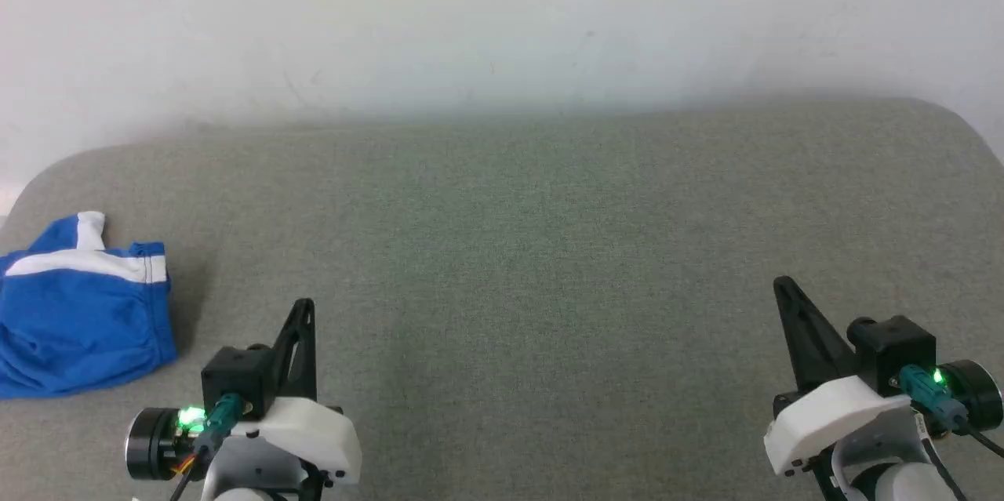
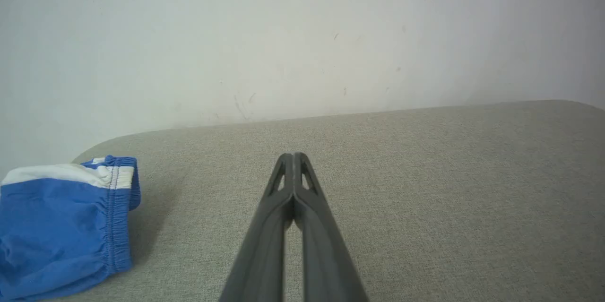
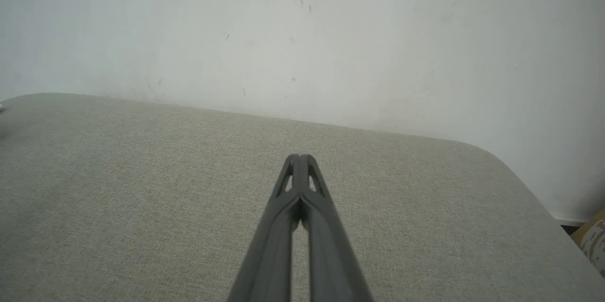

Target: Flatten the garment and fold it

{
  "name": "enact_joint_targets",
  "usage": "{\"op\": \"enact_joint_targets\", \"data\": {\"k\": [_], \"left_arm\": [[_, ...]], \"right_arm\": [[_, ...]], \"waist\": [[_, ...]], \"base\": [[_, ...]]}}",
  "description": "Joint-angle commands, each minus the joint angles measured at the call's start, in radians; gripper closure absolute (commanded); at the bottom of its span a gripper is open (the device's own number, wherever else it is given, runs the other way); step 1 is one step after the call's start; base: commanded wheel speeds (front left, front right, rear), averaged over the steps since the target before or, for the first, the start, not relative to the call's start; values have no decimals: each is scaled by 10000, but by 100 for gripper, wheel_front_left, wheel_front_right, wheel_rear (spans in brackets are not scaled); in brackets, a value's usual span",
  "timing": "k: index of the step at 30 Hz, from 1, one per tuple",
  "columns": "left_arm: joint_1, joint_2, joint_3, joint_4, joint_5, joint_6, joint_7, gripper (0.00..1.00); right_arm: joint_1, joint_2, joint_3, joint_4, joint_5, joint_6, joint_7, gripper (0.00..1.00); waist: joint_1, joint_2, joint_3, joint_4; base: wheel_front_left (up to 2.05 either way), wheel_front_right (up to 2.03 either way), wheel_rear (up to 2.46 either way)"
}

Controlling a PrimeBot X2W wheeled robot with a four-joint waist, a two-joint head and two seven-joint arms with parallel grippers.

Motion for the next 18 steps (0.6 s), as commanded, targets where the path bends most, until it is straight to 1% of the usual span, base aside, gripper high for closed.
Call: {"op": "enact_joint_targets", "data": {"k": [1,18], "left_arm": [[-124,-53,43,20,66,-16,-1,100],[-124,-53,43,20,66,-16,-1,100]], "right_arm": [[-63,40,-3,11,-78,-9,5,100],[-63,40,-3,11,-78,-9,5,100]], "waist": [[0,-1,0,0],[0,-1,0,0]], "base": [[0,0,0],[0,0,0]]}}
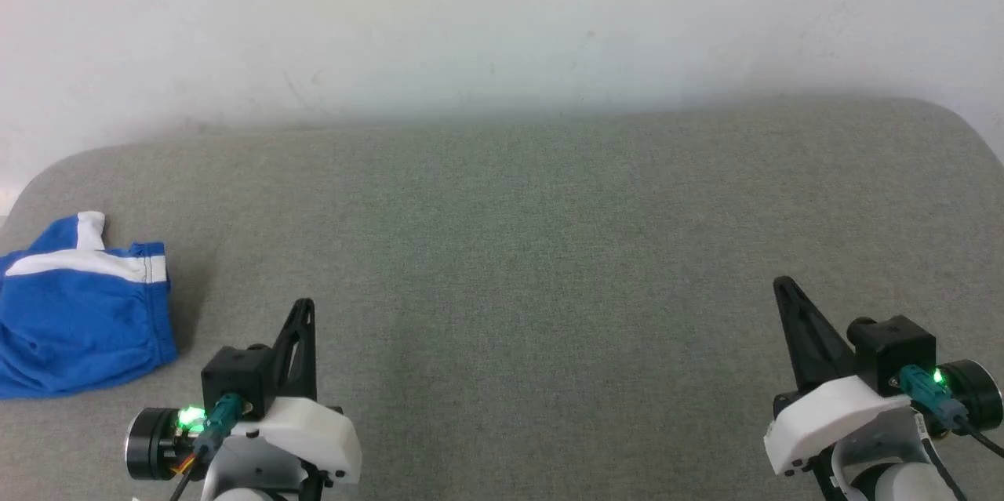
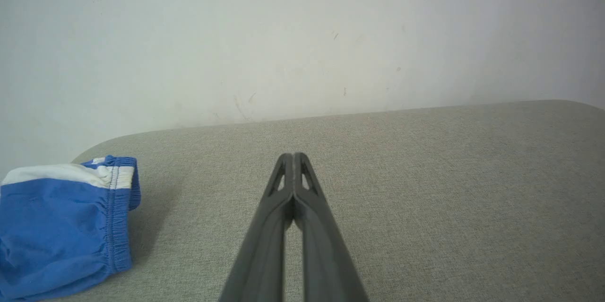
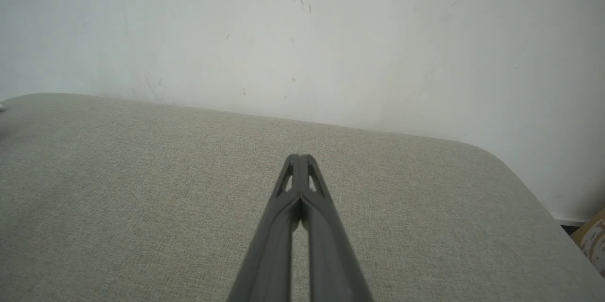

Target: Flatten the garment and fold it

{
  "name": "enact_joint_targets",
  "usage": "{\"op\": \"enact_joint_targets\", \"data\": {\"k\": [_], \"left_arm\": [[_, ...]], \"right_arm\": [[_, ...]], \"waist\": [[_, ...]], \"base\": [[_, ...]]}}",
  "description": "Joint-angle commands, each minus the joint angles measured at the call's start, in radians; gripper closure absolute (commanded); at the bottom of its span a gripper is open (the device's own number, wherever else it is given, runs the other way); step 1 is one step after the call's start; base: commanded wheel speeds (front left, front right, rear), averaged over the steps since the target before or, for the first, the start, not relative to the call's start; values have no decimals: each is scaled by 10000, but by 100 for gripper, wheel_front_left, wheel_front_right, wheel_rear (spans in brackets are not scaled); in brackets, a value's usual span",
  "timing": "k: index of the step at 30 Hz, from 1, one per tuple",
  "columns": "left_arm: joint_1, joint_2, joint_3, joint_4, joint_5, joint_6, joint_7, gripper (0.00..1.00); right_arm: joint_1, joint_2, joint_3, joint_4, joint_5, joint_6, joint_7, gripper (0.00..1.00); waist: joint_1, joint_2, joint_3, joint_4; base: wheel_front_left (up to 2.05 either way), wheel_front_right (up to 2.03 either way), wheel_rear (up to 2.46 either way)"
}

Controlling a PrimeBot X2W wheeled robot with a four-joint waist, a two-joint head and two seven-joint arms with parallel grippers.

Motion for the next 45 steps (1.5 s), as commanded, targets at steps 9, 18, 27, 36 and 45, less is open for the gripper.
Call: {"op": "enact_joint_targets", "data": {"k": [9,18,27,36,45], "left_arm": [[-8,1,-72,-2,-19,135,-126,0],[-34,-3,-174,-33,-20,334,-293,0],[-83,10,-282,-118,14,554,-481,0],[-136,41,-367,-184,18,818,-670,0],[-177,60,-410,-223,-17,1075,-857,0]], "right_arm": [[13,-4,-142,-45,152,0,-124,0],[38,-1,-297,-157,429,-1,-291,0],[97,3,-345,-296,614,-2,-479,0],[145,6,-324,-420,687,-2,-667,0],[187,9,-307,-516,757,-3,-854,0]], "waist": [[0,-1,15,-1],[0,-1,40,10],[0,-1,84,180],[0,-1,166,694],[0,-1,266,1496]], "base": [[0,0,0],[0,0,0],[0,0,0],[0,0,0],[0,0,0]]}}
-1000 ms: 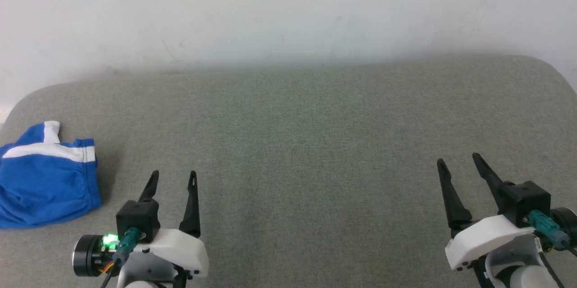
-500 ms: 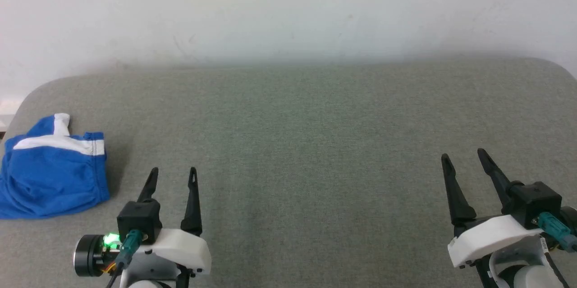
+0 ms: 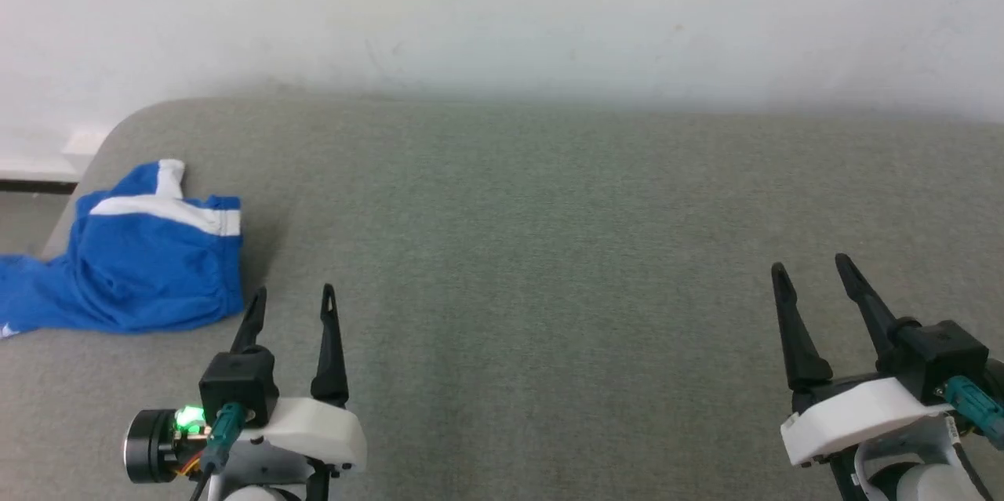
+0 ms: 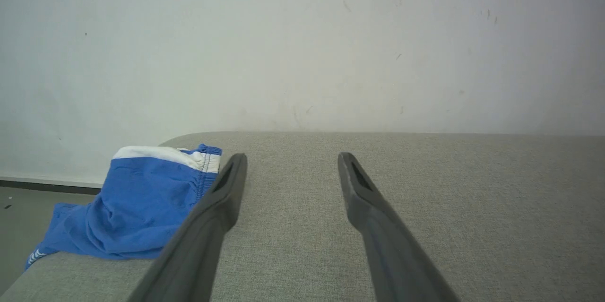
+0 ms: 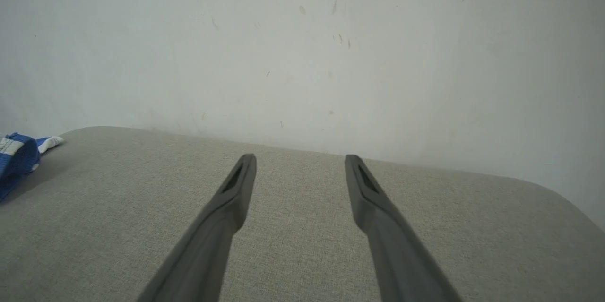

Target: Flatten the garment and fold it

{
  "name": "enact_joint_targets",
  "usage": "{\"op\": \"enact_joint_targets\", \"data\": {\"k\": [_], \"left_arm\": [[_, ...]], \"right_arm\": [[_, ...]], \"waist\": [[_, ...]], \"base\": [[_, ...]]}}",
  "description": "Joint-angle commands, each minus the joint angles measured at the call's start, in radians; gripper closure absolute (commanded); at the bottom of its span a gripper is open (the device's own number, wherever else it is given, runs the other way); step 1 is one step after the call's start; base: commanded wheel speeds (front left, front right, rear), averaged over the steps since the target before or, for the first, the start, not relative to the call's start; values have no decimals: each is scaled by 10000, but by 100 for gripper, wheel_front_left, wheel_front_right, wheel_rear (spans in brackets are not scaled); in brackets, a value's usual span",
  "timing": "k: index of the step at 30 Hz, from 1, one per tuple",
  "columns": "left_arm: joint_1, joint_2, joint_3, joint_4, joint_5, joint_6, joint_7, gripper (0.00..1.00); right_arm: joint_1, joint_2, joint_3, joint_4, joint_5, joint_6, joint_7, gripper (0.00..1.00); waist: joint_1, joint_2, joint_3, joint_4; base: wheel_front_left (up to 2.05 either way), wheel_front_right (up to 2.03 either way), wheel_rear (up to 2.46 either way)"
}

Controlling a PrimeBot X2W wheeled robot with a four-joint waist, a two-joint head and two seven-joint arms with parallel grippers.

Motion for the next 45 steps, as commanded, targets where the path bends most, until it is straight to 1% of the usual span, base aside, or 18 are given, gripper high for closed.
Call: {"op": "enact_joint_targets", "data": {"k": [1,19,28,31,33,40,42,44,45], "left_arm": [[-173,35,-46,-57,-22,111,-86,0],[-197,-9,21,-4,-154,565,-463,0],[-248,-33,135,-49,-222,769,-651,0],[-525,8,314,-16,-312,680,-714,0],[-872,109,537,82,-435,542,-756,0],[-2704,834,1167,1142,-679,30,-902,0],[-3300,1079,1222,1696,-794,-177,-937,0],[-3912,1352,1214,2292,-909,-416,-739,0],[-3912,1352,1214,2292,-909,-416,-739,0]], "right_arm": [[88,17,-12,-71,108,-3,-124,0],[217,24,-42,-225,223,-4,-500,0],[240,27,-49,-343,291,-5,-687,0],[208,28,-40,-403,283,-5,-750,0],[167,29,-37,-458,246,-6,-792,0],[-116,31,-99,-685,-7,-6,-938,0],[-214,32,-140,-751,-83,-6,-980,0],[-328,33,-183,-825,-157,-6,-1021,0],[-328,33,-183,-825,-157,-6,-1021,0]], "waist": [[0,-1,59,324],[0,-1,266,2049],[0,-1,435,2517],[0,-1,548,2628],[0,-1,676,2667],[0,-1,1397,2502],[0,-1,1663,2413],[0,-1,1946,2307],[0,-1,1946,2307]], "base": [[0,0,0],[0,0,0],[0,0,0],[0,0,0],[0,0,0],[0,0,0],[0,0,0],[0,0,0],[0,0,0]]}}
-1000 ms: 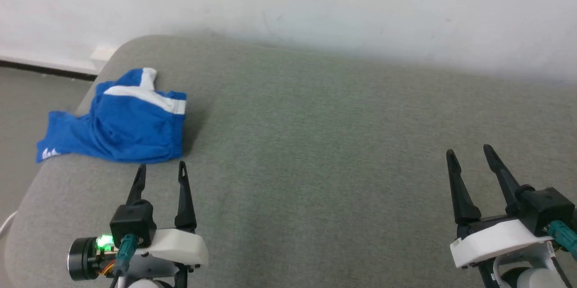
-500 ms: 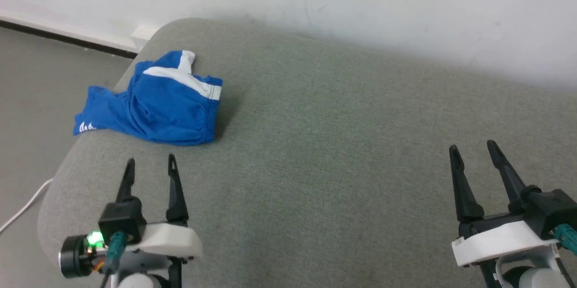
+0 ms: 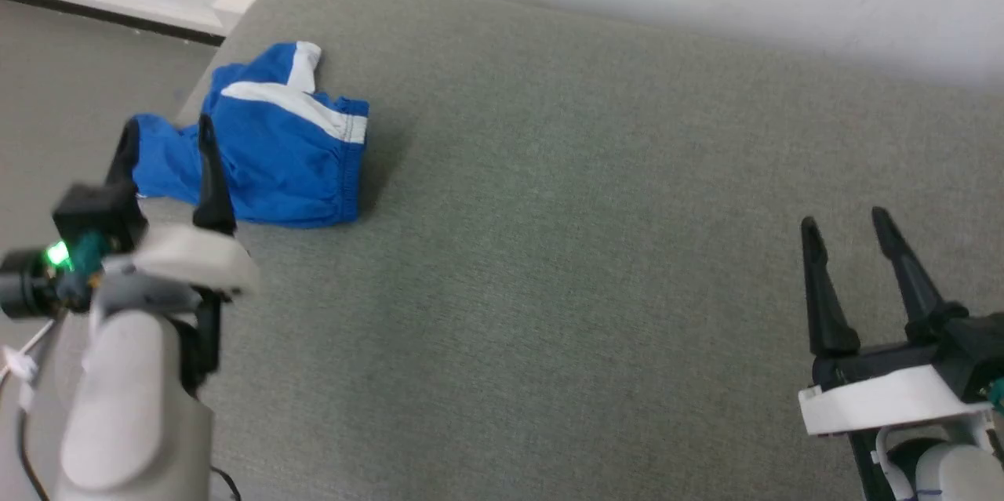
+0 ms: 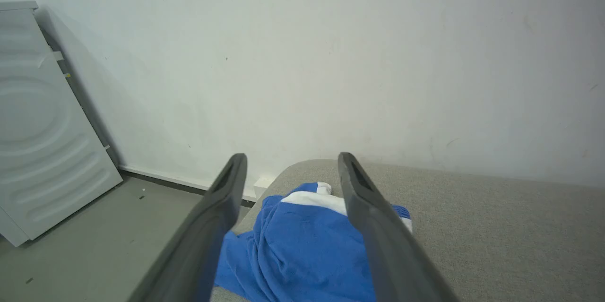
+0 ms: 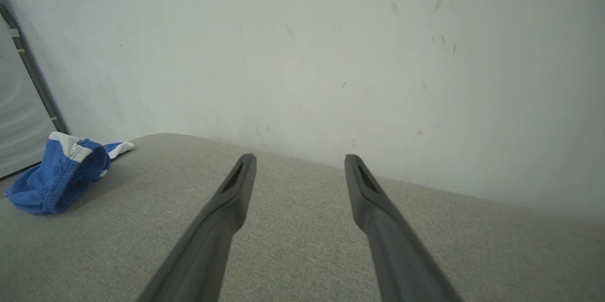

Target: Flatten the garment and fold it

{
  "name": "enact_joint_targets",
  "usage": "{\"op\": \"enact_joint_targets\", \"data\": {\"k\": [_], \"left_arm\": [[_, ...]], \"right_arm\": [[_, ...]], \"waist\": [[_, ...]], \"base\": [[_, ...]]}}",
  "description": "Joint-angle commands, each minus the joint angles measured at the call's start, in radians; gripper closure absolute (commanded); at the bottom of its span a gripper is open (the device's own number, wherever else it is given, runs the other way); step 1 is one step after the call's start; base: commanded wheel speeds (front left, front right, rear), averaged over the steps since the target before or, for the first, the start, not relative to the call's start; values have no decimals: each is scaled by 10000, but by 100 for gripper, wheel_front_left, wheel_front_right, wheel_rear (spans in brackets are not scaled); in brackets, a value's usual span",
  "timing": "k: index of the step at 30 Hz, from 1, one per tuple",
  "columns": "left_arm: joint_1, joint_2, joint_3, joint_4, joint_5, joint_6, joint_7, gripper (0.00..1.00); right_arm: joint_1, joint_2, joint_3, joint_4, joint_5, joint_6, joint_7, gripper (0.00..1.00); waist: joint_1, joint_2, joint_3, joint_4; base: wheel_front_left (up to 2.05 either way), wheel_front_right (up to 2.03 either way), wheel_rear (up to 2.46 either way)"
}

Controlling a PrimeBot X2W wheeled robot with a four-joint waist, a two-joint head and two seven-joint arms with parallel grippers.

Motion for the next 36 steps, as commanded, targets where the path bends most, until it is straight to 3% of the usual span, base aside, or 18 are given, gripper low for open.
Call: {"op": "enact_joint_targets", "data": {"k": [1,6,11,17,25,30,32,36], "left_arm": [[-320,113,32,143,-65,-78,41,0],[-1945,897,-137,1737,-413,-933,1356,0],[-3349,1507,-501,3187,-845,-1433,3255,0],[-4538,2025,-1027,4277,-1613,-1595,5238,0],[-5022,2488,-2434,5333,-2927,-1685,8187,0],[-5200,2764,-3173,5582,-3614,-1739,9005,0],[-5287,2893,-3465,5601,-3889,-1760,9144,100],[-5680,3520,-3987,5530,-4072,-1803,8914,100]], "right_arm": [[-148,18,-73,-102,-47,-6,-85,0],[-501,-25,-155,-275,-132,-7,-190,0],[-867,-183,-107,-425,-141,-7,-294,0],[-1345,-352,-109,-625,-154,-8,-420,0],[-1713,-425,-106,-801,-92,-8,-586,0],[-1787,-411,-132,-845,-78,-9,-691,0],[-1805,-403,-121,-821,-77,-9,-733,0],[-1831,-331,-96,-761,-35,-9,-816,0]], "waist": [[-1,-1,490,-228],[-1,-1,1224,-508],[-1,-1,1944,-804],[-1,-1,2816,-1177],[-1,-1,3537,-1535],[-1,-1,3706,-1499],[-1,-1,3677,-1448],[-1,-1,3308,-1348]], "base": [[0,0,0],[0,0,0],[0,0,0],[0,0,0],[0,0,0],[0,0,0],[0,0,0],[0,0,0]]}}
